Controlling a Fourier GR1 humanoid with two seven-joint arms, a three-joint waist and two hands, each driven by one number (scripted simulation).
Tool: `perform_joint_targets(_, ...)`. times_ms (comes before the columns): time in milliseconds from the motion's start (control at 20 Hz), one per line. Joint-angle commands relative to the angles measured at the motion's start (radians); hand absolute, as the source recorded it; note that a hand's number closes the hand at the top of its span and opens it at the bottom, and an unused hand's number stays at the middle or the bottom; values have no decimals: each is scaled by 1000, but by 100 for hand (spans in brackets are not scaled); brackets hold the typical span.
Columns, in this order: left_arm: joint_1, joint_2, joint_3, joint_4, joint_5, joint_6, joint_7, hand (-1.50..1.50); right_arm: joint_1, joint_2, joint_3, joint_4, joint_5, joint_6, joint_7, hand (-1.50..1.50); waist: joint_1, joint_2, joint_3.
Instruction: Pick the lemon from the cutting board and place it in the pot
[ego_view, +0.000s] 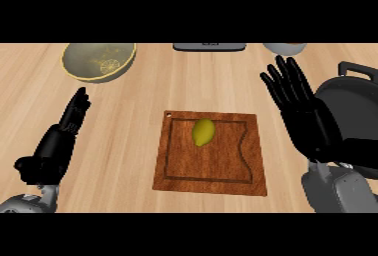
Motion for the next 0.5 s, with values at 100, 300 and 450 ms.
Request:
perform_joint_targets(100,-73,-52,85,-8,50,7,20,0,-138,-107,-121,163,-32,133,-12,150,1,19,-9)
perform_joint_targets(300,-83,-70,114,18,82,23,4,0,-138,-430,-92,120,306,146,25,150,-35,7,-47)
perform_joint_targets(450,-125,-111,134,27,129,13,-11,0,-71,-308,-96,273,455,-68,-103,-150,1,32,-10)
